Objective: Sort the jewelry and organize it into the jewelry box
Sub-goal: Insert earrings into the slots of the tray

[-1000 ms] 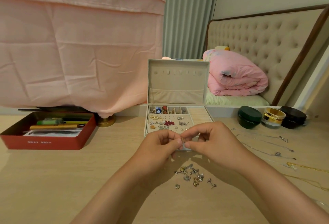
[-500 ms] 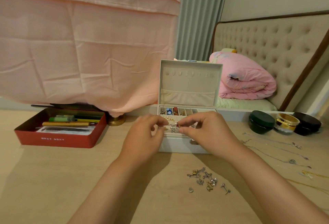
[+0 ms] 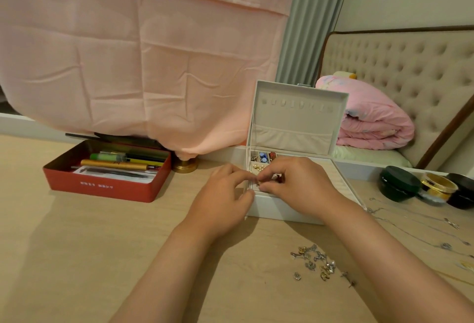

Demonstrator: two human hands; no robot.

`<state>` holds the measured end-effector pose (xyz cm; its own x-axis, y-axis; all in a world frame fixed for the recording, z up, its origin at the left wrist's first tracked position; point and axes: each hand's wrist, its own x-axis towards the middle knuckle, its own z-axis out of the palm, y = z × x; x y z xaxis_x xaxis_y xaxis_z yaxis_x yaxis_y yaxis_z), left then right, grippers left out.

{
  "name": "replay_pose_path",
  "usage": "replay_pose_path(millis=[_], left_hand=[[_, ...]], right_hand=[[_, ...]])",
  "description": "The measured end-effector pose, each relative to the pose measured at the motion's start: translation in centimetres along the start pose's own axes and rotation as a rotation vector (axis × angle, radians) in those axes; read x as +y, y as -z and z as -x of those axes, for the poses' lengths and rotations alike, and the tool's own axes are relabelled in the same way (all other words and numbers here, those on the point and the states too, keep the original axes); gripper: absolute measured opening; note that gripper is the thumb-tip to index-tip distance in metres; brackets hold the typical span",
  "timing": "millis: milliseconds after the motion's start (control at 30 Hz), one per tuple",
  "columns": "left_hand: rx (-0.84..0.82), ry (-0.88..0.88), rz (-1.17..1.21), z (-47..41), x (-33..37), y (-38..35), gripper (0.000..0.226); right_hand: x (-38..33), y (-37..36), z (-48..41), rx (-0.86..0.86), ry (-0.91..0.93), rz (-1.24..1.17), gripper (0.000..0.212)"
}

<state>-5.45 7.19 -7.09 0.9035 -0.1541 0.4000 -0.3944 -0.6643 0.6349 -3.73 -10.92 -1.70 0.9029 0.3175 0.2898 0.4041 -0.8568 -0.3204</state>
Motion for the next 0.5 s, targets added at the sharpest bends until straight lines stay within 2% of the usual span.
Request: replay_pose_path(millis=[500], left_hand=[[-0.039,0.074,0.033,-0.17,-0.23,-0.34,0.036]], right_hand=[[0.02,0.16,-0.74,-0.059,0.04,0.09,0.015]])
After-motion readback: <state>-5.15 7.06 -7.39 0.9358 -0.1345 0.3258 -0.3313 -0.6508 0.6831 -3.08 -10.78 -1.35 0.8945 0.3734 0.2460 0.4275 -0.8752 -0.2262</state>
